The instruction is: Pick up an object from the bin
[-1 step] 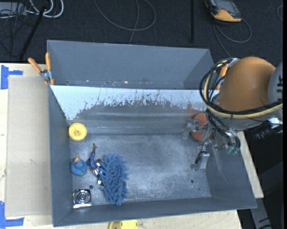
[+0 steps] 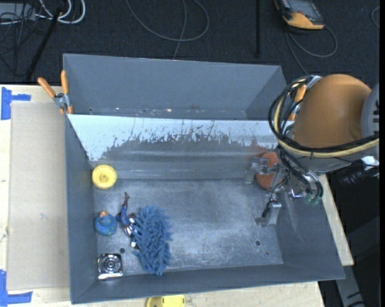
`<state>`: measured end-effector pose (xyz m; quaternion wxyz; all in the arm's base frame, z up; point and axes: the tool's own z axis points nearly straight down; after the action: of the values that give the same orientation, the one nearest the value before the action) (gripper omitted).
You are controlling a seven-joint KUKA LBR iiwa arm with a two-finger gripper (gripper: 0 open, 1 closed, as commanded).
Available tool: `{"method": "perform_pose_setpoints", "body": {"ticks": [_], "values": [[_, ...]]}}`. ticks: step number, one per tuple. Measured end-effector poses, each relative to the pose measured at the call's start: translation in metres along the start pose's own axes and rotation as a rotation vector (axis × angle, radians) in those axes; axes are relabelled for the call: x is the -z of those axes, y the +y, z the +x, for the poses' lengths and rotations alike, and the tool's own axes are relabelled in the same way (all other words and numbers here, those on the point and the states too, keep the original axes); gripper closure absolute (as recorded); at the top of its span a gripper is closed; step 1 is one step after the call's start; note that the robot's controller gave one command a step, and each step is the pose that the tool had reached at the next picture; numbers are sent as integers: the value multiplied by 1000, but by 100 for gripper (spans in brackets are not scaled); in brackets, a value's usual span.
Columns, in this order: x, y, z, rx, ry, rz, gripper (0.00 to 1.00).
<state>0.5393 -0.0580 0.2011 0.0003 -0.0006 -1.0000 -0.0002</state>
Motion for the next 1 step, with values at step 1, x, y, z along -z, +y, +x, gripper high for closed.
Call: {"method": "perform_pose_setpoints", "body": {"ticks": [1], "values": [[-45,43,-11,46,-9,2,0]]}}
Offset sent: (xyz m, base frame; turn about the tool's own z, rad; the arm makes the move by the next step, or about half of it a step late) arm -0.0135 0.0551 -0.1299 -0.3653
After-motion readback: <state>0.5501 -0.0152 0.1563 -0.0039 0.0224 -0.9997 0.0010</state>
